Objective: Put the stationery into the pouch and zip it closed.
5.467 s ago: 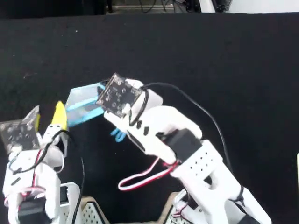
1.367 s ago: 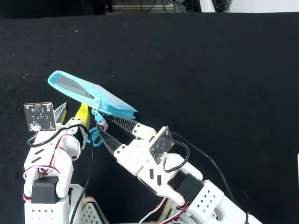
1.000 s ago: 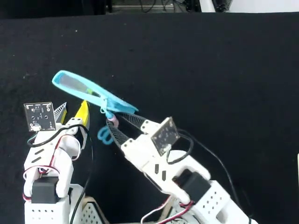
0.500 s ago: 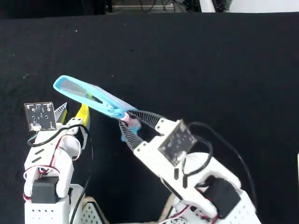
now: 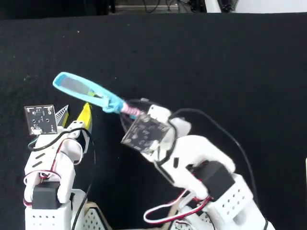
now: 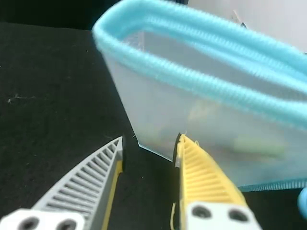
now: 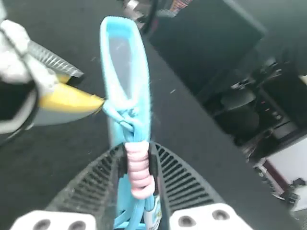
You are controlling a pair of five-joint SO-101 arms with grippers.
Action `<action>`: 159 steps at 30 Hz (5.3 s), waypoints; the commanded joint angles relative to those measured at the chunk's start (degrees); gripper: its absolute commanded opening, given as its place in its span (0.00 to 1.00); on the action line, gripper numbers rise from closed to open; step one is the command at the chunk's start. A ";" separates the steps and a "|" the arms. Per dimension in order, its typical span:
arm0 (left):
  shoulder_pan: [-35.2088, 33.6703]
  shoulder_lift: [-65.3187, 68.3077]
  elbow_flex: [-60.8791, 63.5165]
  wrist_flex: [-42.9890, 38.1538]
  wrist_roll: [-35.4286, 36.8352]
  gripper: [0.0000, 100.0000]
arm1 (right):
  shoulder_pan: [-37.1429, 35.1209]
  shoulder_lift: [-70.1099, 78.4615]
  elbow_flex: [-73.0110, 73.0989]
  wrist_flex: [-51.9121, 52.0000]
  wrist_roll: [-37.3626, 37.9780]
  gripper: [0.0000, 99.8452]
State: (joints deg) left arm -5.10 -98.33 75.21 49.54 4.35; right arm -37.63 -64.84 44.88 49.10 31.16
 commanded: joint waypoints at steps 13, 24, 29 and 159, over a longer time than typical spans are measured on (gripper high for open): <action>0.75 0.00 -0.75 -1.23 0.26 0.18 | 6.33 0.57 2.68 -11.52 5.19 0.01; 0.75 0.00 -0.75 -1.32 0.44 0.18 | -1.23 0.22 11.21 -16.62 -5.27 0.01; 0.31 0.00 -1.45 -2.11 0.44 0.18 | -8.44 0.48 10.95 -16.97 -6.77 0.01; -37.85 101.54 -49.80 11.52 -5.98 0.20 | -0.35 25.54 19.65 -25.14 -24.35 0.15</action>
State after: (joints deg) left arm -43.87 3.56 24.66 66.33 -2.68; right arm -37.45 -39.34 64.75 25.01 7.16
